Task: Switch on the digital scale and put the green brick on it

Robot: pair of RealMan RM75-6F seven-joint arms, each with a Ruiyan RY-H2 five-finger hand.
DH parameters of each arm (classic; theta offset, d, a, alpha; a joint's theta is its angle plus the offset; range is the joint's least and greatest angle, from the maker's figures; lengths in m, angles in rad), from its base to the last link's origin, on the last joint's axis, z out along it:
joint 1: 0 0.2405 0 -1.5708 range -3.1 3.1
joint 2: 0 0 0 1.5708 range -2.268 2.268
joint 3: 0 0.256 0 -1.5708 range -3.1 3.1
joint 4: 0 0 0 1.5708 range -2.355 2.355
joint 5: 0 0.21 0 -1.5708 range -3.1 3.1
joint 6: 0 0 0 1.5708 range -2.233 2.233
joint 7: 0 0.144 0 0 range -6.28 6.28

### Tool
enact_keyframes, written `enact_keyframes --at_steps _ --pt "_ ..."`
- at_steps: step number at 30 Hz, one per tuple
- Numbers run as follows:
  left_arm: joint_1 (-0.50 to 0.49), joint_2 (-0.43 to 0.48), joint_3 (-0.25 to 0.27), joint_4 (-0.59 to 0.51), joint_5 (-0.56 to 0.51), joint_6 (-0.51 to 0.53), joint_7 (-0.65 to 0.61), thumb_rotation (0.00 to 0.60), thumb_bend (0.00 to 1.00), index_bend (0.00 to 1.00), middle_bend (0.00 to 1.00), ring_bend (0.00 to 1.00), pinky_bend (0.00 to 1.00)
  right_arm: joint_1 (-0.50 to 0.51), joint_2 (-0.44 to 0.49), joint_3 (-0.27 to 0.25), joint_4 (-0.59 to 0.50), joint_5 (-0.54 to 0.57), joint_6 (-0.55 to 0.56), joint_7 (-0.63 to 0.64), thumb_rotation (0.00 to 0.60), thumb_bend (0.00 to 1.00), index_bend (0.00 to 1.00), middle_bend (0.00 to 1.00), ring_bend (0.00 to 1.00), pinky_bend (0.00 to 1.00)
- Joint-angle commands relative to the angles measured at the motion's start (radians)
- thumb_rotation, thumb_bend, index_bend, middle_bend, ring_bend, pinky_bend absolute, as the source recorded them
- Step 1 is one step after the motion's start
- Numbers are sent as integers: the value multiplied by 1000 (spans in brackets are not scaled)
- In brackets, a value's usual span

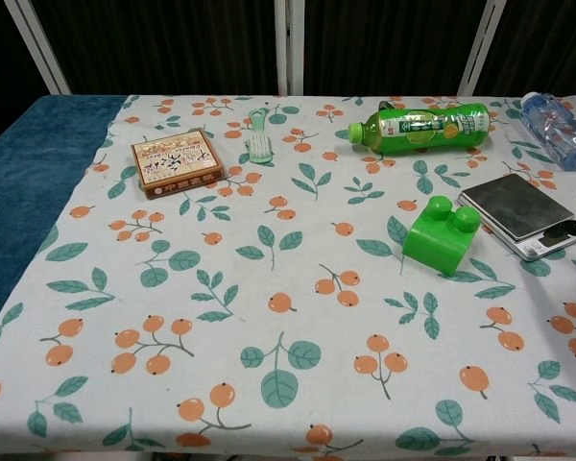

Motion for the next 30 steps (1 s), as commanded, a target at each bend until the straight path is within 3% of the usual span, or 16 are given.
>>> enact_keyframes --at_steps 1,30 --pt "0 0 -1 1 -1 0 -3 600 63 61 72 0 2 14 2 -6 -8 8 -14 8 600 424 0 694 524 363" --pt "2 -8 2 24 -3 -4 -34 600 62 61 73 0 2 96 3 -56 -10 100 -26 31 600 424 0 688 522 363"
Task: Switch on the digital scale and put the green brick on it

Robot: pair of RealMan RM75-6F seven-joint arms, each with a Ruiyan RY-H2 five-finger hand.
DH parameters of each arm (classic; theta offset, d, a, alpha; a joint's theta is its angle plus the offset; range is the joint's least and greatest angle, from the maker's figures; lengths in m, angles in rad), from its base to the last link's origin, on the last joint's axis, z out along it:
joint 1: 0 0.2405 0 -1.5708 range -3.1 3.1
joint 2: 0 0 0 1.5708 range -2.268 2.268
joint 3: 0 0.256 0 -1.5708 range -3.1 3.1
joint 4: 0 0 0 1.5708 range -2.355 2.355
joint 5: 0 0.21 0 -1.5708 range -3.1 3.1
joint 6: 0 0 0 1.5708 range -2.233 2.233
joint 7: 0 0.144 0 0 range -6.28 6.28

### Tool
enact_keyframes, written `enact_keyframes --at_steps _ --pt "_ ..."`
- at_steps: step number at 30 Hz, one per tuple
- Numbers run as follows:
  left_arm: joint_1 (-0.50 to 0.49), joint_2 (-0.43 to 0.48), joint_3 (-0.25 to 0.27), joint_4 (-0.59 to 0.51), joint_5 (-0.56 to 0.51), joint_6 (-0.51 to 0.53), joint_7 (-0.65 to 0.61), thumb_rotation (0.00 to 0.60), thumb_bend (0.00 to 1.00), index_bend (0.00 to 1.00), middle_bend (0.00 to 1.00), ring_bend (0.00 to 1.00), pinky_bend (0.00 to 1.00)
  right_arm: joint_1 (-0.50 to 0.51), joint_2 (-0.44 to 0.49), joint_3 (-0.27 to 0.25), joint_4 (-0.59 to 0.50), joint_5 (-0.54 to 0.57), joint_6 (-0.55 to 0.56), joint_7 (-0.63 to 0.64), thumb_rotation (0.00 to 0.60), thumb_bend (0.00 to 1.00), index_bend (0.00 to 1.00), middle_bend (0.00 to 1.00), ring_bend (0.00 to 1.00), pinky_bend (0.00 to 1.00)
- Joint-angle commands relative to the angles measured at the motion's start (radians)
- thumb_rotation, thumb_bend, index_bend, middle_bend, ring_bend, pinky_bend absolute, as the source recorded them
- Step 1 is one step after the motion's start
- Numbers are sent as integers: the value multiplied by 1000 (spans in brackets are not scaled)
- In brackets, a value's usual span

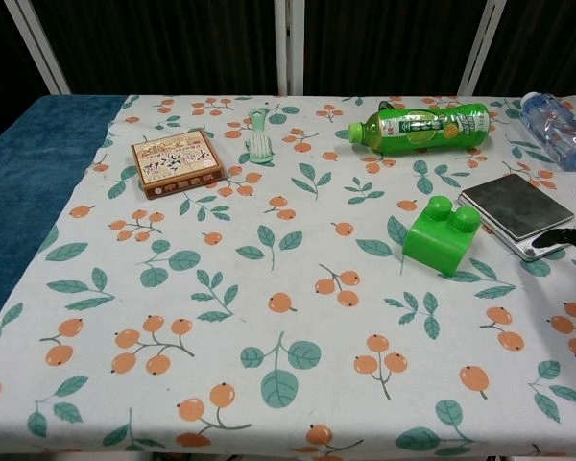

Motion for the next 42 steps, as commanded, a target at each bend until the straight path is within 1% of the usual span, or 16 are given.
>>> enact_keyframes --at_steps 1,22,29,37,40,42 --pt "-1 0 0 0 2 1 -3 600 62 61 73 0 2 7 -4 -5 1 9 2 -7 600 425 0 688 523 363" --pt "0 1 2 5 5 1 -14 600 62 61 73 0 2 55 -10 -42 -9 79 -2 -46 600 429 0 693 524 363" --pt "-1 3 2 3 4 0 -15 600 62 61 73 0 3 69 -11 -49 -14 93 -3 -44 600 432 31 698 526 363" --pt "-1 4 2 2 3 -2 -17 600 62 61 73 0 2 77 -6 -55 -19 95 2 -34 600 432 48 698 526 363" --pt "-1 6 2 0 5 0 -17 600 63 61 73 0 2 70 1 -51 -30 76 28 -22 600 431 50 695 525 363" --pt "-1 7 1 -2 6 2 -17 600 63 61 73 0 2 55 14 -45 -47 41 68 -8 600 431 49 692 525 363"
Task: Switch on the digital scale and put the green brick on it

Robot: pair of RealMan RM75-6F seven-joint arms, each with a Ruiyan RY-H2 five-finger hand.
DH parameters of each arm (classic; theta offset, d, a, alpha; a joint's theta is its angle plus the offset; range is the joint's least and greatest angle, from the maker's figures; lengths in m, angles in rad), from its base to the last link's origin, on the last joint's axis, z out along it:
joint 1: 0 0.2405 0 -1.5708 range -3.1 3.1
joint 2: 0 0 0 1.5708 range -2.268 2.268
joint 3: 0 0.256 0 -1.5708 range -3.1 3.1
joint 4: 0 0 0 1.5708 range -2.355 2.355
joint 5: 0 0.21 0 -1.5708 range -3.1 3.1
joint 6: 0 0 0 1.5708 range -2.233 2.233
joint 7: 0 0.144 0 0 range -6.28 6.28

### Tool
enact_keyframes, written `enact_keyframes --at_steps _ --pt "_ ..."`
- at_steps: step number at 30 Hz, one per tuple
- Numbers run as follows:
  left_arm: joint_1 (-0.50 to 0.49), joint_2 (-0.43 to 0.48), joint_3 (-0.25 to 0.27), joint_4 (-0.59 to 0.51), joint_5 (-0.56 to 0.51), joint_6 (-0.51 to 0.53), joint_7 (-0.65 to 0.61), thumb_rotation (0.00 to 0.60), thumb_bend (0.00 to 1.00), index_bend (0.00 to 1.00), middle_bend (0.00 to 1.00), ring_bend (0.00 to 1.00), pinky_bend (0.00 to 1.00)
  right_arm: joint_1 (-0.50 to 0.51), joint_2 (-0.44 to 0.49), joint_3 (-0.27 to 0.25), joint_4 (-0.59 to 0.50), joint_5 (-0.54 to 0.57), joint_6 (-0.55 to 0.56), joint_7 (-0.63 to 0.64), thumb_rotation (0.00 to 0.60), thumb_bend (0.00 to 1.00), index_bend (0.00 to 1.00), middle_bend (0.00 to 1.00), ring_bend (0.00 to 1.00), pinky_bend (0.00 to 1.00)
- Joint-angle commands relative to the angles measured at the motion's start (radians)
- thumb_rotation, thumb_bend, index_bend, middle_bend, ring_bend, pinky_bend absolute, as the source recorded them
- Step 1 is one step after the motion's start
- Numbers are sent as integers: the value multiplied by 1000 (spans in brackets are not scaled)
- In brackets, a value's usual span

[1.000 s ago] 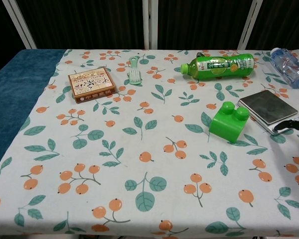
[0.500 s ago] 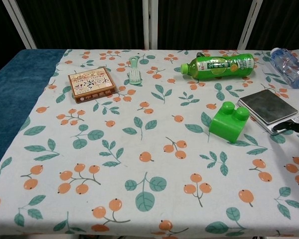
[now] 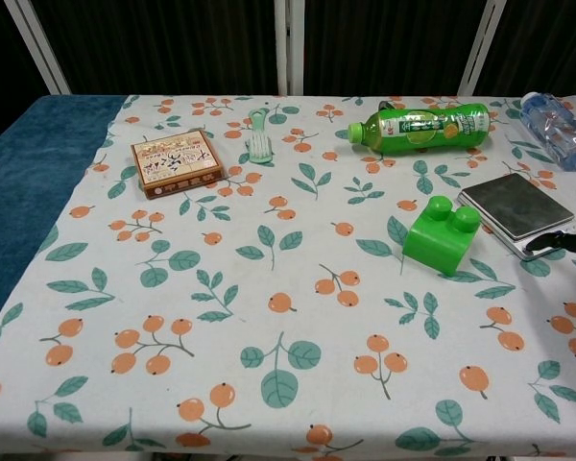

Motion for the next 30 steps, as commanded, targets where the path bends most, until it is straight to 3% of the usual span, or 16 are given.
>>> enact_keyframes --at_steps 1,5,9,11,14,16,17,24,30 --pt "0 2 0 -3 1 1 0 600 63 61 73 0 3 -26 27 11 -34 -58 67 28 600 431 47 690 525 363" --pt "-1 6 -1 -7 2 2 -1 600 63 61 73 0 3 -56 72 26 -78 -127 142 66 600 425 44 679 521 363" --pt "-2 6 -2 -8 3 2 -5 600 63 61 73 0 2 -93 59 69 -66 -241 246 149 600 349 44 597 480 363" --pt "-3 7 -1 -9 5 2 -5 600 63 61 73 0 2 -103 29 92 -28 -303 290 184 600 318 35 507 396 363" --pt "-4 8 0 -11 7 2 -3 600 63 61 73 0 2 -78 2 118 12 -315 266 184 600 229 5 254 174 284" --pt "-4 9 -1 -13 8 3 -3 600 63 61 73 0 2 -44 0 130 15 -281 211 142 600 110 0 63 31 109" --pt "-4 10 -1 -14 8 4 -3 600 63 61 73 0 2 -20 -3 140 13 -257 175 114 600 60 0 14 1 41" --pt "-2 11 -2 -15 5 6 -7 600 63 61 73 0 3 129 -62 165 47 -101 -24 -31 600 8 0 0 0 0" --pt "3 12 -1 -8 -1 8 -17 600 63 61 73 0 2 233 -169 156 129 13 -55 -194 600 23 0 0 0 0"
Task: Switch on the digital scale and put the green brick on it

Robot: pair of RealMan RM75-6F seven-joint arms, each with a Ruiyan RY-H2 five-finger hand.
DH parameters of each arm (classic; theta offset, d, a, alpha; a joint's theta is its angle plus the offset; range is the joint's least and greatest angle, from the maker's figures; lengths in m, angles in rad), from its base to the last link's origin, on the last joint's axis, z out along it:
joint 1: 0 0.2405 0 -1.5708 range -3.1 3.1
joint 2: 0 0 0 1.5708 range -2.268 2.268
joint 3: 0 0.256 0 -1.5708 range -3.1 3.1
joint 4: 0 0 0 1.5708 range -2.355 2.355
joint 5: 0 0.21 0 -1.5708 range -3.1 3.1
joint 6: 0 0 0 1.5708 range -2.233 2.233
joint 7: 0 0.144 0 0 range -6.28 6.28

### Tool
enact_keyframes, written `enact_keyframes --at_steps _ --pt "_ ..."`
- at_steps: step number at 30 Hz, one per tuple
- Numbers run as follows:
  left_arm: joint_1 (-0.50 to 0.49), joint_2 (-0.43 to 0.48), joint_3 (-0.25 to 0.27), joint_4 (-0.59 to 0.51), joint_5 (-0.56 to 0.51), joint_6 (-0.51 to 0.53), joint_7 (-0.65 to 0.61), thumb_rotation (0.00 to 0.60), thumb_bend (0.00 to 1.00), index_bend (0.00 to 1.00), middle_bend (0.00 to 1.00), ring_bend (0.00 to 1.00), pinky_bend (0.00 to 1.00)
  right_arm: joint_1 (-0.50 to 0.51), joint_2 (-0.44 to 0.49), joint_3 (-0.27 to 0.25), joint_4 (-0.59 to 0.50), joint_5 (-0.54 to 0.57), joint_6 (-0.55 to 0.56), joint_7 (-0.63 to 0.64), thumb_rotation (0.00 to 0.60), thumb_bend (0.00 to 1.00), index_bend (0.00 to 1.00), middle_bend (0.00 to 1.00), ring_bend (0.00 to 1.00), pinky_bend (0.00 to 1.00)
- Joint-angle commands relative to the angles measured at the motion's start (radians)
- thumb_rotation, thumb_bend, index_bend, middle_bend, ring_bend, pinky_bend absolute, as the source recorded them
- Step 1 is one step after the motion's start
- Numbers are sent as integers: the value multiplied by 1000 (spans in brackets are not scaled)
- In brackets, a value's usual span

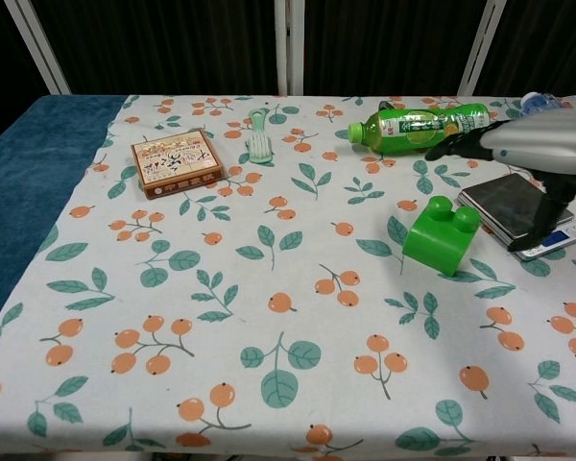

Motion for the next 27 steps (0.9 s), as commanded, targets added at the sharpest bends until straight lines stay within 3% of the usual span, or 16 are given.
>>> enact_keyframes --at_steps 1,6,10,12,16,20,23,27 --pt "2 1 0 2 -1 4 -5 600 63 61 73 0 2 81 -94 -4 75 78 -18 -120 600 25 0 0 0 0" --pt "6 4 -1 5 1 12 -14 600 63 61 73 0 2 127 -148 -21 113 159 -16 -188 600 29 0 8 0 0" --pt "7 4 -1 10 0 13 -24 600 63 61 72 0 2 132 -177 -29 136 162 -8 -173 600 56 10 108 0 0" --pt "8 4 -1 13 0 13 -27 600 64 61 73 0 2 124 -189 -31 149 126 11 -149 600 79 85 217 13 0" --pt "8 2 -1 17 0 12 -31 600 64 61 73 0 3 99 -206 -36 176 43 54 -95 600 130 387 477 123 0" --pt "7 1 -1 19 0 10 -32 600 65 61 73 0 3 81 -212 -34 201 -18 80 -45 600 163 621 632 216 0" --pt "8 0 -1 20 -1 10 -30 600 65 61 73 0 3 66 -203 -20 205 -62 109 2 600 200 700 684 259 0" --pt "10 1 -1 19 -3 11 -30 600 65 61 73 0 2 35 -150 6 181 -119 181 63 600 210 717 695 269 0"
